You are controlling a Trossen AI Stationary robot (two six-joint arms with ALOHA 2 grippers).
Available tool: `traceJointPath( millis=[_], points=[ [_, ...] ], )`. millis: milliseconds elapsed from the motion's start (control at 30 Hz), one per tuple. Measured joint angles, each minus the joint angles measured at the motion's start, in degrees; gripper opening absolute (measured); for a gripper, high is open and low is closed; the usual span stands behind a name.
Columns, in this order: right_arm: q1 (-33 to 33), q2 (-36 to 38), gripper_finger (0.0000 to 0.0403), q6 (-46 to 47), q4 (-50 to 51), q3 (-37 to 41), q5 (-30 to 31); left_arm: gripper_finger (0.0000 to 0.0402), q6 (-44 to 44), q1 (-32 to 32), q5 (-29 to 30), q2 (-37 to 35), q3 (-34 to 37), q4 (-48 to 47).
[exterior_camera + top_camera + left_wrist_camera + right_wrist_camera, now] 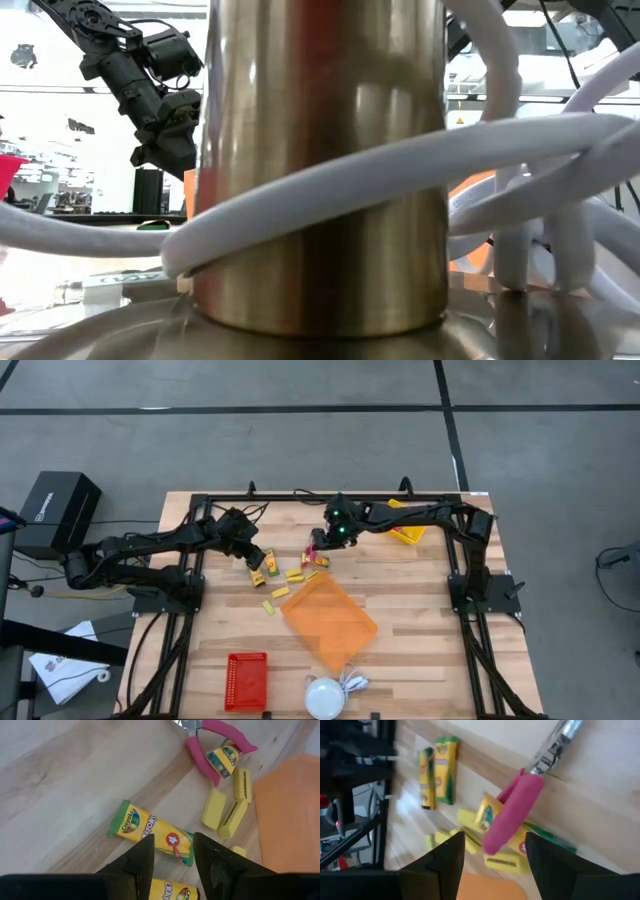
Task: Pick & Place School Supplies
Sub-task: Put the pink puncher into the yellow bin
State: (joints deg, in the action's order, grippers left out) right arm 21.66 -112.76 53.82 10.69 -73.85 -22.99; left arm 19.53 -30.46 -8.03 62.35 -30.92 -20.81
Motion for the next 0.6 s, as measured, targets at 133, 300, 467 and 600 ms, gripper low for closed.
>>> traceJointPath(
  millis=[133,300,467,600],
  points=[
    [-0.84,-3.0,0.0198,2.79,-3.04,-0.02,-0.8,0.0131,0.0,0.0,-0.22,0.0,0.0,0.32],
    [-0.93,-2.73,0.0198,4.11,-4.82,0.02,0.09,0.0131,0.04,0.04,-1.09,0.0,0.0,0.33],
    [0.33,-2.73,0.0198,4.66,-5.26,0.07,0.38,0.0131,-0.04,0.0,-1.44,0.0,0.0,0.48],
    [0.16,-2.73,0.0198,4.73,-5.19,0.07,0.43,0.0131,-0.09,0.0,-1.48,0.0,0.0,0.52]
  ],
)
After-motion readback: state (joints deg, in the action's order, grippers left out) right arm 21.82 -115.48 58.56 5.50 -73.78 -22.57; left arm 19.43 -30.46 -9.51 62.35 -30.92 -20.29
